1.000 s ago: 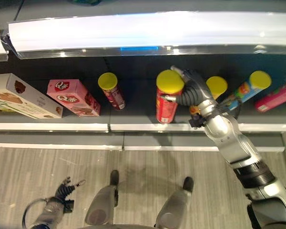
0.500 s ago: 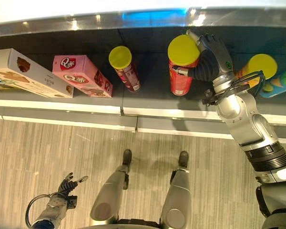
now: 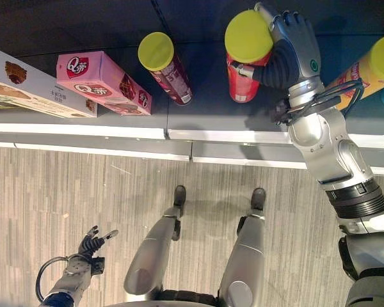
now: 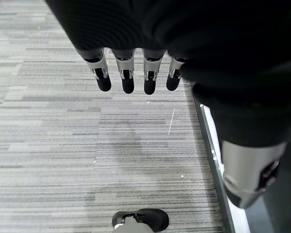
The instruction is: Put the goods on the table back onto the shelves and tidy them up.
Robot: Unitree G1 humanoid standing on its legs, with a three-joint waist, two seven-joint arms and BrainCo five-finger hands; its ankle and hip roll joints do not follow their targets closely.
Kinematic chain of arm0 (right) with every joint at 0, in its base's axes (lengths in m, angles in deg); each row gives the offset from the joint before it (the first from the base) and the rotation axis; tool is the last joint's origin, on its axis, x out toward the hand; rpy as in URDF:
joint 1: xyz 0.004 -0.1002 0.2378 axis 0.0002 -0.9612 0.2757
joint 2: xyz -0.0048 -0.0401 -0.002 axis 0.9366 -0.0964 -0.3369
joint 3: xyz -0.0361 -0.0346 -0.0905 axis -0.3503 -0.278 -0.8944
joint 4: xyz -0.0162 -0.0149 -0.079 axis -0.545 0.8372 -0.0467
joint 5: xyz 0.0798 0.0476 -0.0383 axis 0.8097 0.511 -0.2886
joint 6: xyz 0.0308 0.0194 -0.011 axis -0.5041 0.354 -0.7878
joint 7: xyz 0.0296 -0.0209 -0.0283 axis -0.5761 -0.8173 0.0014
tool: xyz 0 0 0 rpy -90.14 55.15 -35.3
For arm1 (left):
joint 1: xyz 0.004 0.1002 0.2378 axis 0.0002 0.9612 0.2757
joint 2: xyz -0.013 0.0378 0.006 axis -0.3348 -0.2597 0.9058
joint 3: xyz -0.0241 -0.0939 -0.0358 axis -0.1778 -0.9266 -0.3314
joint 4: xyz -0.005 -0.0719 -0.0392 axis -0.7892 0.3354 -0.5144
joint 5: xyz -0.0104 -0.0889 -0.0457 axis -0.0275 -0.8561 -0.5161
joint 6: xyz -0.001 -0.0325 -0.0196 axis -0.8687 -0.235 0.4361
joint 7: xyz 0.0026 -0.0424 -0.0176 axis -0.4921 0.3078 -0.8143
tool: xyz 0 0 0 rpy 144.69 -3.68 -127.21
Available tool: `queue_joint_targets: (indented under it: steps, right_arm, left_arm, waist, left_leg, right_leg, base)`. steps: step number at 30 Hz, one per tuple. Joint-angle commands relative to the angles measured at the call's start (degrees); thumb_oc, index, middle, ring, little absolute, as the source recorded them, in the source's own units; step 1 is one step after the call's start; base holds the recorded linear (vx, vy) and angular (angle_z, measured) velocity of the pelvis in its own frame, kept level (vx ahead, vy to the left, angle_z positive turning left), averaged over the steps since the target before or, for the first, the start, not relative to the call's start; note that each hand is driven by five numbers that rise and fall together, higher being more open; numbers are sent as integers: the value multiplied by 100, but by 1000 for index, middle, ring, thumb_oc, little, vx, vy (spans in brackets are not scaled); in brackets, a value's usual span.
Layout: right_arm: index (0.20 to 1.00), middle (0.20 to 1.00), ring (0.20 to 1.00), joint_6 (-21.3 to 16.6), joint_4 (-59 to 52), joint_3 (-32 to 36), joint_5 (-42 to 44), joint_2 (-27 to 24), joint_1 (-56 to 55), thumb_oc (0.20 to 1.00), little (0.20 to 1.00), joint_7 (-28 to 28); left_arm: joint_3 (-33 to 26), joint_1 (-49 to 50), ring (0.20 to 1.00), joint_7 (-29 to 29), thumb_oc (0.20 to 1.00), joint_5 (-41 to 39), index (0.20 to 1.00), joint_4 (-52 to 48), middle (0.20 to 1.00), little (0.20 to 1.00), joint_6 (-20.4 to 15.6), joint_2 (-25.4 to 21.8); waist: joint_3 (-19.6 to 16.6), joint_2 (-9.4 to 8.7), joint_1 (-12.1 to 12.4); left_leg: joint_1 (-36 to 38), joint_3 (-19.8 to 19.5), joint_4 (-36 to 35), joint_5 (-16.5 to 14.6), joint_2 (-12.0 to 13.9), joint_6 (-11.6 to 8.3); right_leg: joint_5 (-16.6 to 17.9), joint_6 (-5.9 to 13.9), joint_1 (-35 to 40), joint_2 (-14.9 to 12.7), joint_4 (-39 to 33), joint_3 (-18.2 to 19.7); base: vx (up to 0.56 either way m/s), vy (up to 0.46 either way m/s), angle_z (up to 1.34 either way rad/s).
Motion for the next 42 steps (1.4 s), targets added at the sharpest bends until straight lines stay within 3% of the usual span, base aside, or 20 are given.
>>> queue_joint_targets:
  steps: [1, 10, 16, 29, 42]
  right_arm:
    - [200, 200, 200, -117, -93, 380, -176, 58, 577, 200, 200, 456]
    - [200, 200, 200, -82, -57, 394, -309, 78, 592, 200, 200, 548]
    - [200, 200, 200, 20, 6, 359, -893, 169, 512, 200, 200, 789]
    - [200, 200, 200, 61, 54, 254, -952, 415, 491, 200, 200, 898]
    - [200, 200, 200, 68, 189, 122, -850, 319, 635, 200, 200, 881]
  left_arm:
    - [14, 386, 1000, 171, 1000, -256, 1000, -63, 1000, 1000, -104, -340]
    - [30, 364, 1000, 186, 1000, -237, 1000, -24, 1000, 1000, -92, -326]
    - [74, 282, 1000, 286, 1000, -193, 1000, -262, 1000, 1000, -129, -349]
    - [81, 217, 1000, 395, 1000, -175, 1000, -202, 1000, 1000, -119, -318]
    - [138, 198, 1000, 380, 1000, -195, 1000, -62, 1000, 1000, -111, -313]
  waist:
    - [-208, -45, 18]
    - [-162, 5, 13]
    - [-80, 102, -15]
    - [-80, 105, 16]
    - [-80, 84, 63]
  left_leg:
    - [-446, -11, 563, -679, 197, -148]
    - [-530, 2, 681, -742, 202, -146]
    - [-978, -17, 1089, -848, 176, -109]
    - [-1228, -37, 1277, -908, 111, -54]
    - [-1221, -85, 1209, -839, 93, -72]
  right_leg:
    - [177, -70, 90, -163, -439, 293]
    - [131, -73, 21, -164, -357, 315]
    - [83, -84, -334, -173, -83, 416]
    - [75, -95, -478, -205, 24, 423]
    - [64, -92, -401, -233, 2, 366]
  base:
    - [0, 0, 0]
    - [0, 0, 0]
    - [-5, -3, 0]
    - [-9, 6, 4]
    - [4, -7, 1]
